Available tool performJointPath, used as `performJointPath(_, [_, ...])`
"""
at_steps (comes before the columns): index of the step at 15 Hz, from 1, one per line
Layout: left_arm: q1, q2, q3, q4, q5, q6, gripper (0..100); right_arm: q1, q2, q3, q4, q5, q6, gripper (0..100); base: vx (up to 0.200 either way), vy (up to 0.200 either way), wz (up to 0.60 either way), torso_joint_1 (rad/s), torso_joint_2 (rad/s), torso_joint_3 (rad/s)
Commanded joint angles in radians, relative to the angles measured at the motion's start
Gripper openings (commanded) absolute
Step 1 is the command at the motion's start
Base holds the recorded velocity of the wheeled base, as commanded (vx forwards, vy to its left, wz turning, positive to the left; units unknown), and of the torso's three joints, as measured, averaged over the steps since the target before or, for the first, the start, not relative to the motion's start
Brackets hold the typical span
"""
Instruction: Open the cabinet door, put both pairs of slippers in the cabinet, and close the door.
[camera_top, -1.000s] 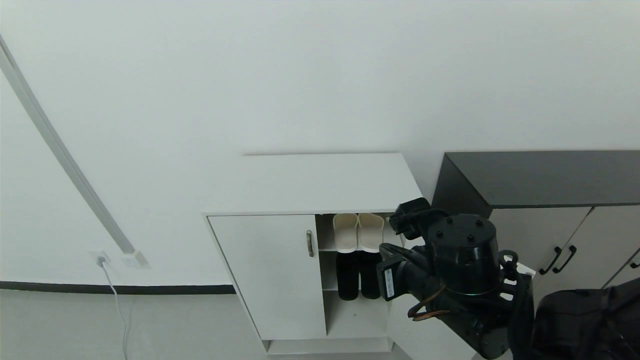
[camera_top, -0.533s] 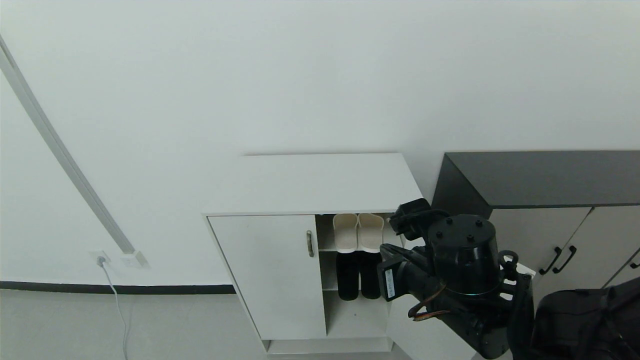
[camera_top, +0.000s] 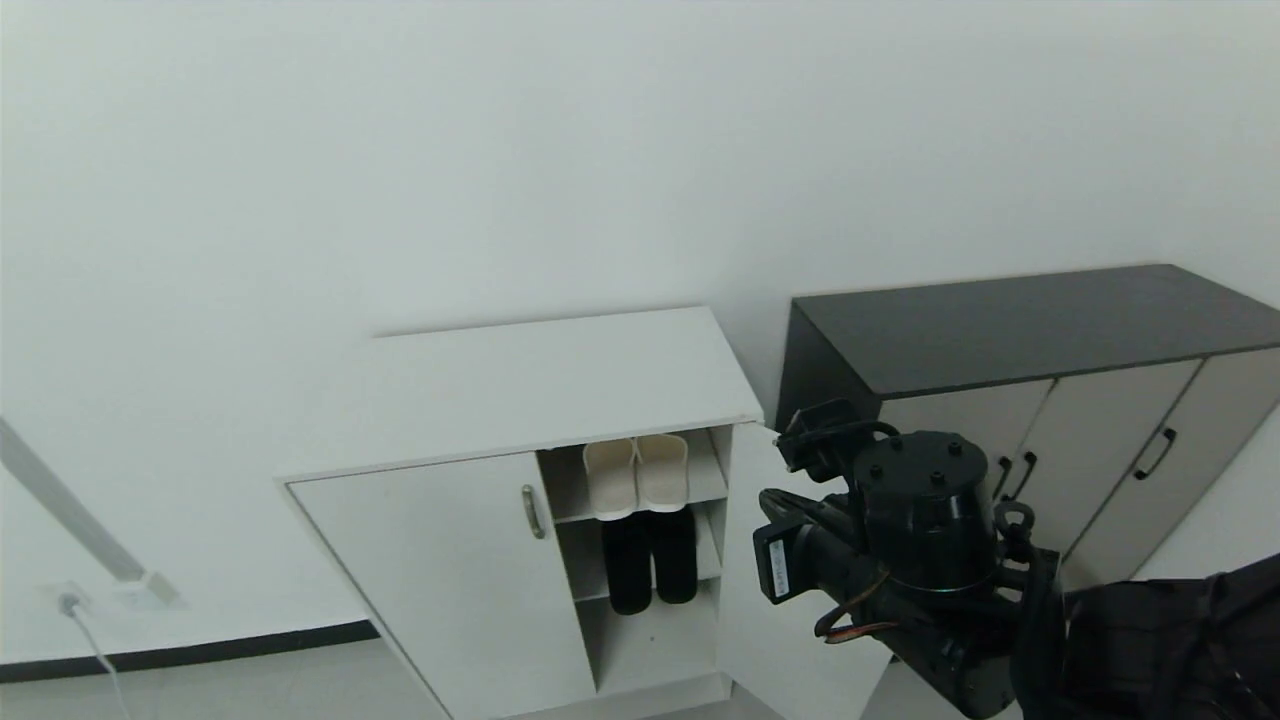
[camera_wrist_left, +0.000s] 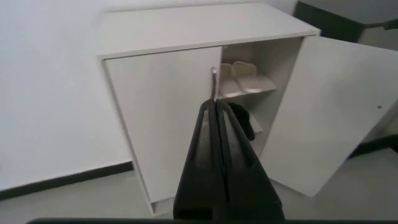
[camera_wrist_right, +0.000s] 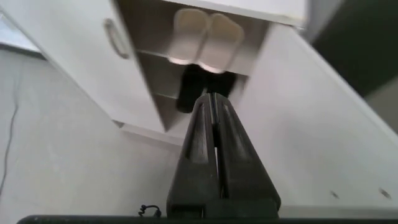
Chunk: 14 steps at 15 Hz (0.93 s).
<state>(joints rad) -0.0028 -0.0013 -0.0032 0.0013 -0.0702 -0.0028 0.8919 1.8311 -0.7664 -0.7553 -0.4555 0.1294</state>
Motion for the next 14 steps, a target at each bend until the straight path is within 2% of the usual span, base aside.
performJointPath(1, [0.0, 0.001, 0.0, 0.0, 0.0, 0.0, 0, -0.013, 0.013, -0.002, -0.001, 0.001, 0.001, 0, 0.0, 0.0, -0.6, -0.002, 0.0, 0.012])
performJointPath(8, [0.0, 0.001, 0.0, 0.0, 0.001, 0.0, 0, -0.031, 0.03, 0.002, -0.048, 0.0, -0.016, 0, 0.0, 0.0, 0.0, 0.0, 0.0, 0.0])
performJointPath(14, [0.001, 0.001, 0.0, 0.0, 0.001, -0.003, 0, -0.031, 0.042, 0.002, -0.07, -0.002, -0.024, 0, -0.2, 0.0, 0.0, -0.002, 0.0, 0.001])
